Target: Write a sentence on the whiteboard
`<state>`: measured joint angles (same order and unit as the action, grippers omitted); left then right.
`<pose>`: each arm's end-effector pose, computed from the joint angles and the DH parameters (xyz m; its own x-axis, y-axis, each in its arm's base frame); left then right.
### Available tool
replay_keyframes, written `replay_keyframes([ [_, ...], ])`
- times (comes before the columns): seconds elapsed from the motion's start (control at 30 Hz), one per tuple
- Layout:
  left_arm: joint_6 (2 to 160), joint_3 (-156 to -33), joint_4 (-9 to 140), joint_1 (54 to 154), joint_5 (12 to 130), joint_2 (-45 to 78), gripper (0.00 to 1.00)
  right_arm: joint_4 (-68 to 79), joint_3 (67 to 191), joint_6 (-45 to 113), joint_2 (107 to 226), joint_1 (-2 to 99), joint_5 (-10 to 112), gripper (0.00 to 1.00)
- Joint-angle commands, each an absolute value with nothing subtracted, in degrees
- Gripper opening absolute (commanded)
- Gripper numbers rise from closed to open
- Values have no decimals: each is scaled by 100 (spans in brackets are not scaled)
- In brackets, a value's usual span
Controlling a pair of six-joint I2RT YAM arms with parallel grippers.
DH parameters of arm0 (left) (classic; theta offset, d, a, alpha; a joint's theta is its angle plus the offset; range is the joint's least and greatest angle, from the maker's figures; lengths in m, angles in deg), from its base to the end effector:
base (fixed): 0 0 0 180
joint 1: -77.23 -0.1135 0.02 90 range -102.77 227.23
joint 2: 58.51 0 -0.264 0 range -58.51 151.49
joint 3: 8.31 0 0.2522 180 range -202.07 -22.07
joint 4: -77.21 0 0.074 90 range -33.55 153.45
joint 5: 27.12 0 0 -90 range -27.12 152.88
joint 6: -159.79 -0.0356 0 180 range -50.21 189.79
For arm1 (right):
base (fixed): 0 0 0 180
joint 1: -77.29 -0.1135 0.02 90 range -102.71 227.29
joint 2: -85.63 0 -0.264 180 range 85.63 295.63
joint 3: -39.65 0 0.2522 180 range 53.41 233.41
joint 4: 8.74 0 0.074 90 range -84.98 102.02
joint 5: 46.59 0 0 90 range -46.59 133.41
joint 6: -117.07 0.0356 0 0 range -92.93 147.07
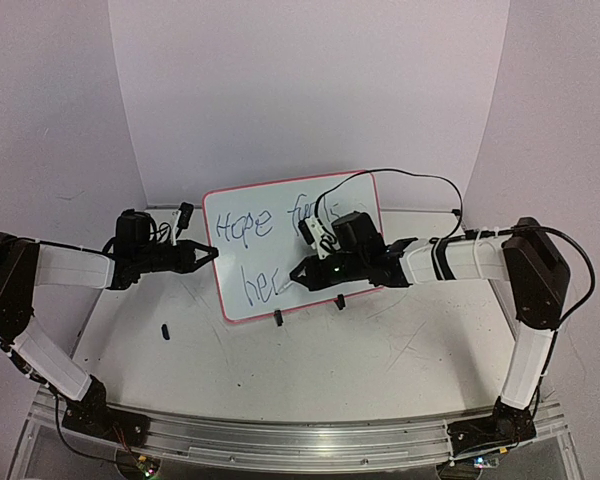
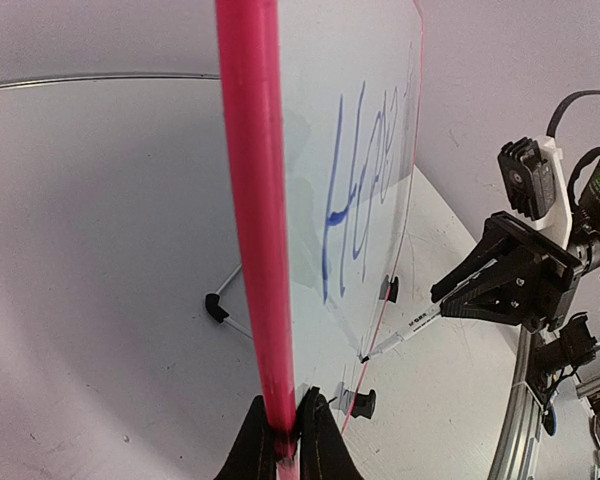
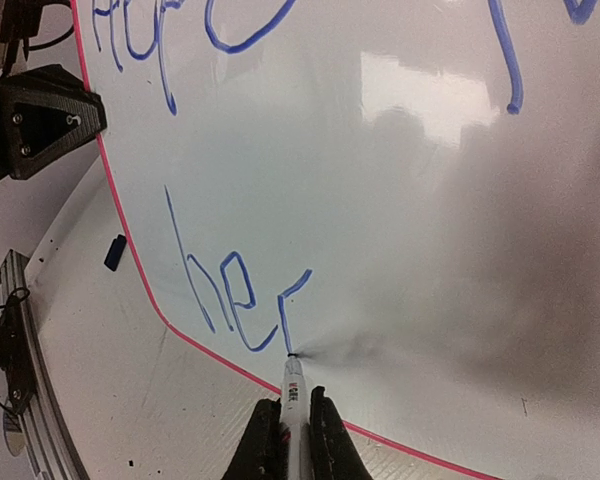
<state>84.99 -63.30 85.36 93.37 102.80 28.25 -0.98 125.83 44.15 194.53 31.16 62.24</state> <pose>0.2936 -0.1088 0.2037 -0.5754 -0.0428 -0.8168 0.6499 0.5824 -0.4883 0.2904 0.3186 0.2112 -0.5930 -0.2158 -0.7757 -0.7333 0.5427 0.4096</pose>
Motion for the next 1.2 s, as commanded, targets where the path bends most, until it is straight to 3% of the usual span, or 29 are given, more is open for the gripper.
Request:
replay_keyframes([
  [0.0,8156,-6543,8331,9362,9457,2956,0,-157,12557,4449,19225,3190,5767,0],
  [0.83,8130,-6533,8314,9363,9431,2921,0,-123,13329,4360,19371,3414,5476,0],
  [1.17,8130,-6543,8305,9364,9428,2928,0,-54,13102,4417,19348,3414,5679,0],
])
